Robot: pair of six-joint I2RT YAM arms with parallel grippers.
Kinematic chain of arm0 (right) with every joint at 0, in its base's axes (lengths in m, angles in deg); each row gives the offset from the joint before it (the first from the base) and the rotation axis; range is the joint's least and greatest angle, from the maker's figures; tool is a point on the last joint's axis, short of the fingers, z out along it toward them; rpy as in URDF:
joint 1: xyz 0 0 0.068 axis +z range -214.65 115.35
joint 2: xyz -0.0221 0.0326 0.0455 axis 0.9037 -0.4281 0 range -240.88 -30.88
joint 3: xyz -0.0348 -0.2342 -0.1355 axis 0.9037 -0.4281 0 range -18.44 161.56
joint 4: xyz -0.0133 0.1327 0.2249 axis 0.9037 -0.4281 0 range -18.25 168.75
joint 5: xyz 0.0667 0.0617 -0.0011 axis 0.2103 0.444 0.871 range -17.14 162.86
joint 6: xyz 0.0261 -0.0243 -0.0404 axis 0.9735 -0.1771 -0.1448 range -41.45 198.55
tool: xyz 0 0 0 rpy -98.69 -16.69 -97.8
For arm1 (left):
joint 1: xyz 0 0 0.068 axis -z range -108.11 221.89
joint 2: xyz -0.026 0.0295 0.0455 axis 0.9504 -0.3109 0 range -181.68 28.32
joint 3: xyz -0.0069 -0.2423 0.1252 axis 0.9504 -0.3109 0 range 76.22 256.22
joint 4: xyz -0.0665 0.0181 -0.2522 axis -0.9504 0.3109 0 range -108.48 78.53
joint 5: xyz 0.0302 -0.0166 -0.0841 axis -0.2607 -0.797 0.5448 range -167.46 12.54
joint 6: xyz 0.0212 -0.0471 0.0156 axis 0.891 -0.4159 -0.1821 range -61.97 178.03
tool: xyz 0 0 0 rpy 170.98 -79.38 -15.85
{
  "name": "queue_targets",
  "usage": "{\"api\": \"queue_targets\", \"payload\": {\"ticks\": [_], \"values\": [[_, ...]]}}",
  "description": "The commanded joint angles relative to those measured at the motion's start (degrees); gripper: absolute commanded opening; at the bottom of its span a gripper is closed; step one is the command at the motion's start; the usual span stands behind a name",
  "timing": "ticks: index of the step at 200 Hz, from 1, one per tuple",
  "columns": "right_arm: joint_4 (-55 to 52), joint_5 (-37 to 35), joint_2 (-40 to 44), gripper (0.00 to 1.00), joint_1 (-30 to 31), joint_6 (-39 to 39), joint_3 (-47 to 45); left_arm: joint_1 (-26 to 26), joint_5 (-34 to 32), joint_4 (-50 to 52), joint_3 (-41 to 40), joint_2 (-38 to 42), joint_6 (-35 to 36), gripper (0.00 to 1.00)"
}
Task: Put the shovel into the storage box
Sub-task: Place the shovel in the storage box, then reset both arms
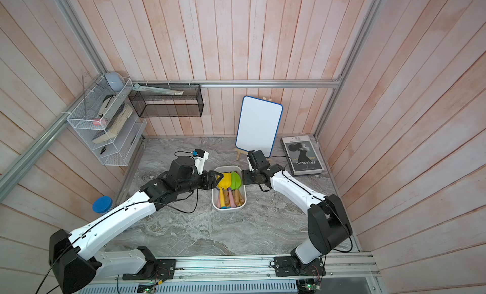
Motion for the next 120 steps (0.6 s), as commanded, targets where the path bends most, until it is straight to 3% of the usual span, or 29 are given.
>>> {"api": "queue_targets", "payload": {"ticks": [1, 14, 35, 69, 120], "values": [[-2.4, -4.1, 4.8, 0.67, -3.1, -0.8, -3.3, -4.0, -5.4, -1.6, -2.8, 4.5, 1.1, 0.69], [-2.2, -4.7, 8.3, 0.68, -5.9, -1.5, -5.8, -6.8, -7.2, -2.0, -4.4, 7.6, 1.5, 0.77], [-0.6, -5.8, 14.7, 0.73, -11.3, -2.3, -10.9, -10.6, -11.1, -2.2, -6.0, 11.7, 2.7, 1.00], [5.0, -6.3, 25.5, 0.98, -20.3, -5.0, -20.0, -13.7, -17.9, -0.6, -5.7, 12.9, 6.4, 1.00], [13.4, 1.4, 34.6, 0.98, -35.4, -4.1, -28.8, -14.4, -27.8, -9.5, -11.6, 16.0, 18.0, 1.00]]}}
